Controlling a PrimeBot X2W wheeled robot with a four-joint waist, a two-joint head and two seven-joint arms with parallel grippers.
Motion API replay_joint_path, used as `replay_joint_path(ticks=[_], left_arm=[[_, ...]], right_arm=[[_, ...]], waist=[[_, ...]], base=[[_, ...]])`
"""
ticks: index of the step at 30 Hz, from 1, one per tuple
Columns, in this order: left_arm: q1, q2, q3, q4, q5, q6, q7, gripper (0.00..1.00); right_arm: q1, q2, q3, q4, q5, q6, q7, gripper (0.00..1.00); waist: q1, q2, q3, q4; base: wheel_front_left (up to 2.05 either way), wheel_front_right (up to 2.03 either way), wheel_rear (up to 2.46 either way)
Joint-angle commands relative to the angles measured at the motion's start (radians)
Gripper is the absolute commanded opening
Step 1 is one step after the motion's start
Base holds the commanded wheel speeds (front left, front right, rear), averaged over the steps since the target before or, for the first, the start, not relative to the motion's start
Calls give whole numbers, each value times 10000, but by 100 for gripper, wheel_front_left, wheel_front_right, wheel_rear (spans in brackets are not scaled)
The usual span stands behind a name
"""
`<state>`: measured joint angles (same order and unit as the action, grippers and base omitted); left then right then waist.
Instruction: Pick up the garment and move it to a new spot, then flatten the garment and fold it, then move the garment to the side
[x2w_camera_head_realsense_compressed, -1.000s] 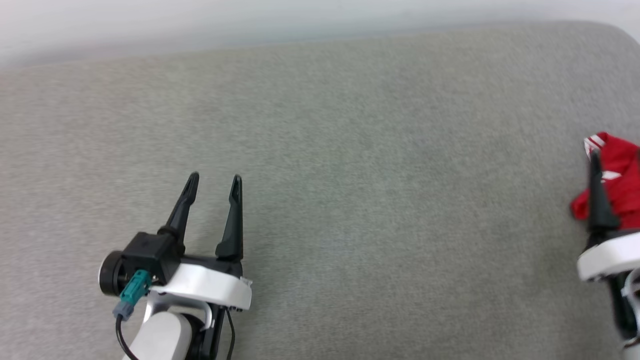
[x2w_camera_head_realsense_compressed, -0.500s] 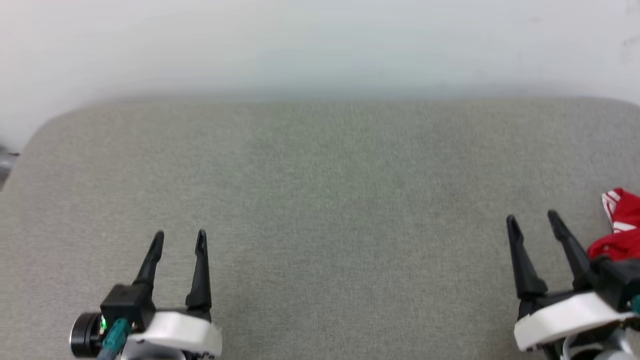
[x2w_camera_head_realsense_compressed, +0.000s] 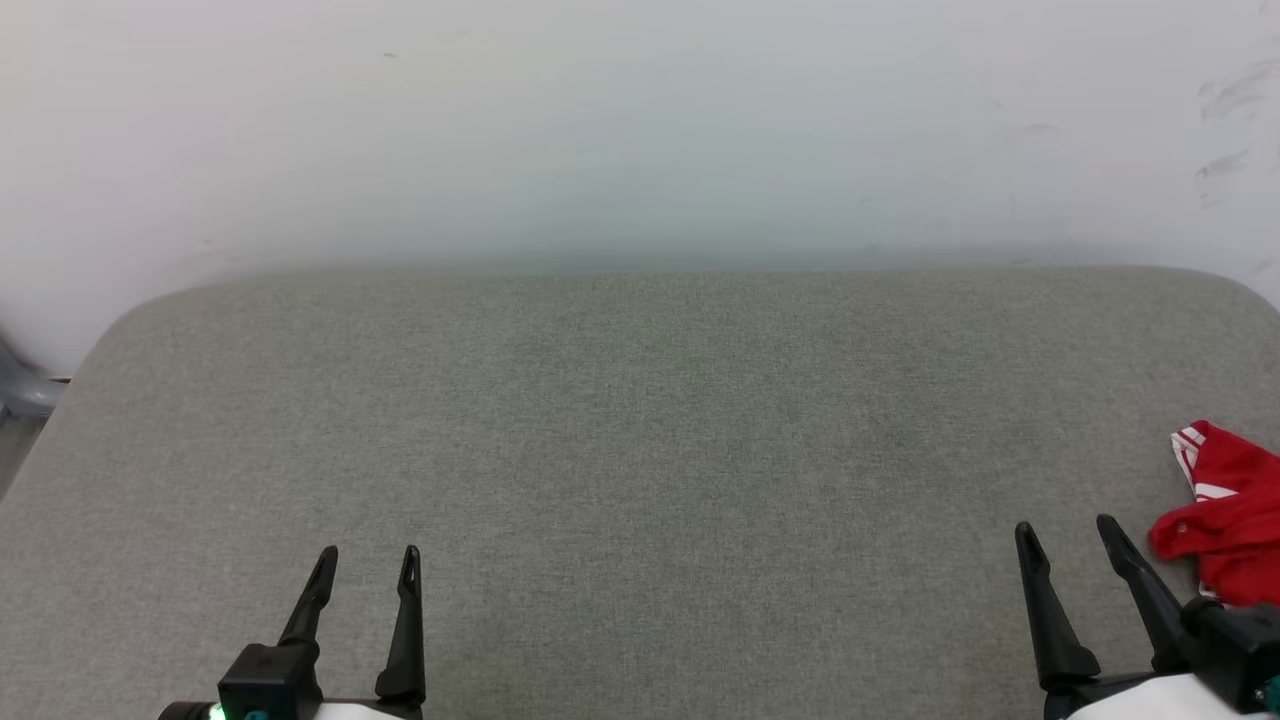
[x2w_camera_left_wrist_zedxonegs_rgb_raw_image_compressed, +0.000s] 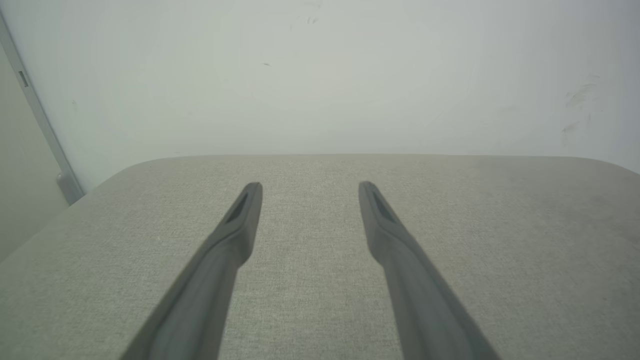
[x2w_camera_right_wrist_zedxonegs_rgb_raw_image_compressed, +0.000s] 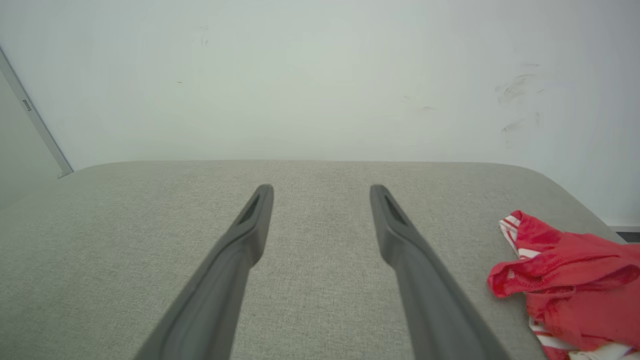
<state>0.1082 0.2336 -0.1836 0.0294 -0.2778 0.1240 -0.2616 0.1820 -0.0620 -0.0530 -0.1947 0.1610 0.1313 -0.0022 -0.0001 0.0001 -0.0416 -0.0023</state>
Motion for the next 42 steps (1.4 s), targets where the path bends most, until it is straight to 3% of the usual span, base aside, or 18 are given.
replay_joint_path(ticks=[1,32,33,42], left_arm=[[145,-66,18,10,60,-23,-44,100],[-42,-98,67,470,133,-280,-45,100],[73,-122,38,465,94,-277,8,0],[-79,-302,256,684,-1216,-484,354,0]], right_arm=[[160,68,-2,-62,-14,-13,58,100],[21,95,246,203,-209,-13,-51,100],[188,79,269,226,-156,0,11,0],[5,10,316,635,1323,-1,25,0]], waist=[[1,-1,-61,-15],[1,-1,-87,-3],[2,-1,-87,-4],[2,-1,-56,-2]], base=[[0,0,0],[0,0,0],[0,0,0],[0,0,0]])
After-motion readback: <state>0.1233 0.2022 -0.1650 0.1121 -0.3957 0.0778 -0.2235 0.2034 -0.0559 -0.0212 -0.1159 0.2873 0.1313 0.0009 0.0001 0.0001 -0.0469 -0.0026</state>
